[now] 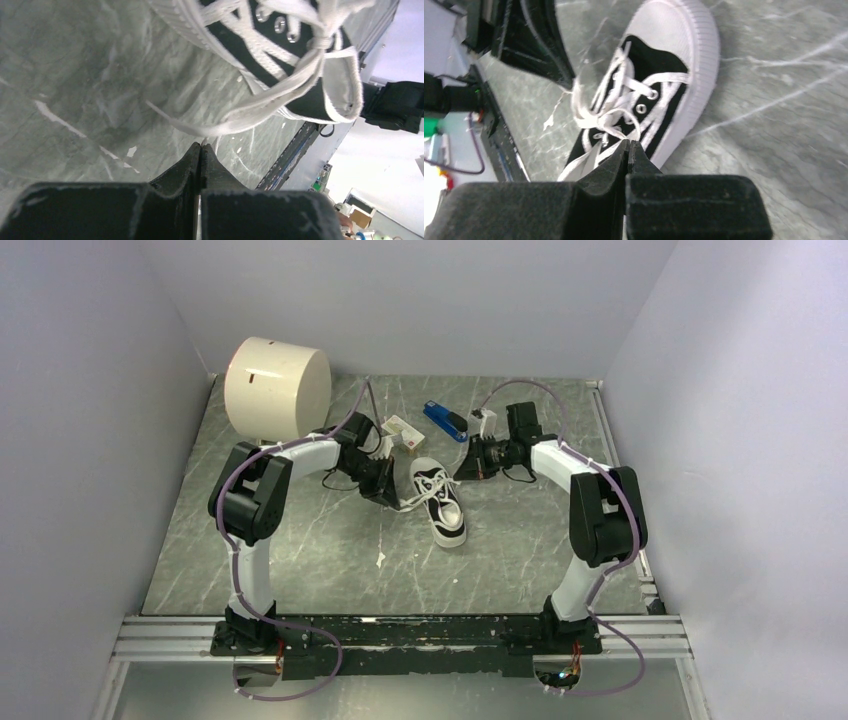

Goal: Tie the shoes

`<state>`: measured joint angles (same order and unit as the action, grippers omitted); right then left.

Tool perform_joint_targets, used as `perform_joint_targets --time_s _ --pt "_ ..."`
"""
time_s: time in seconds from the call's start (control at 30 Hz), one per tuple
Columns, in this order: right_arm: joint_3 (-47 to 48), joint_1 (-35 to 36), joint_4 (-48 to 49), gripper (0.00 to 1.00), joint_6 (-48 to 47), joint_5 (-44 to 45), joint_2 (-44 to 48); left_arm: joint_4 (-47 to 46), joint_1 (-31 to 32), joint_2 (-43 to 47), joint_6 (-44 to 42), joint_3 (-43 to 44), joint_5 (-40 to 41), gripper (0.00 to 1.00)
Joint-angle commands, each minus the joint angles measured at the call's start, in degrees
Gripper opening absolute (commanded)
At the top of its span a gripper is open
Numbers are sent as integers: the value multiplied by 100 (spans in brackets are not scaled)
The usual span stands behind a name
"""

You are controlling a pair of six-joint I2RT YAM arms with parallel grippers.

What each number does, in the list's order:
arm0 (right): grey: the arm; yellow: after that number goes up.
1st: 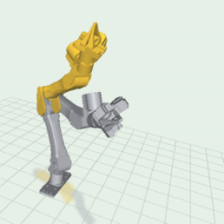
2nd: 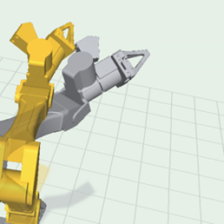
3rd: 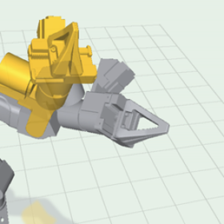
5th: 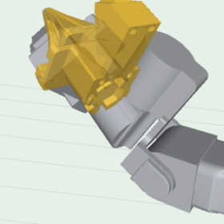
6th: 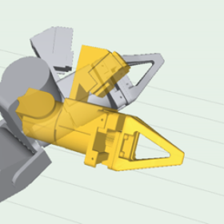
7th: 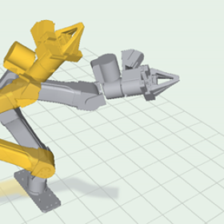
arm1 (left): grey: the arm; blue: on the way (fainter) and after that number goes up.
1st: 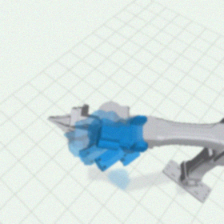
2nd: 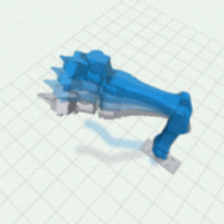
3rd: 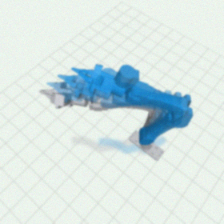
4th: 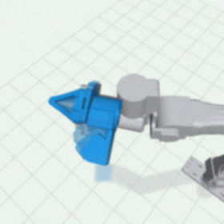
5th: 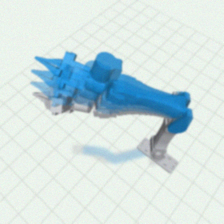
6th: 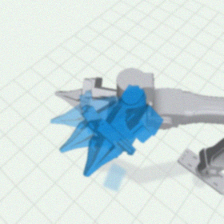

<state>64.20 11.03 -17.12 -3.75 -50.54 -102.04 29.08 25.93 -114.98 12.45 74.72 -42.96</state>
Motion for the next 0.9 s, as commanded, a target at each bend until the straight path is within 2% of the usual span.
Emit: perform_joint_targets --time_s 0.0,0.2,0.43,0.7,0.87 --pt "22 162 134 0 342 1275 99 167 -9 160 153 -146 438 5" --pt "-74 656 366 0 623 3102 226 205 25 98 221 -249 655 5" --pt "-241 638 512 0 915 4078 126 288 61 69 190 -441 999 5" --pt "-389 547 642 0 1080 4117 -8 168 77 95 160 -566 985 5" --pt "-83 388 257 0 1153 3315 96 128 137 65 79 -292 564 5"
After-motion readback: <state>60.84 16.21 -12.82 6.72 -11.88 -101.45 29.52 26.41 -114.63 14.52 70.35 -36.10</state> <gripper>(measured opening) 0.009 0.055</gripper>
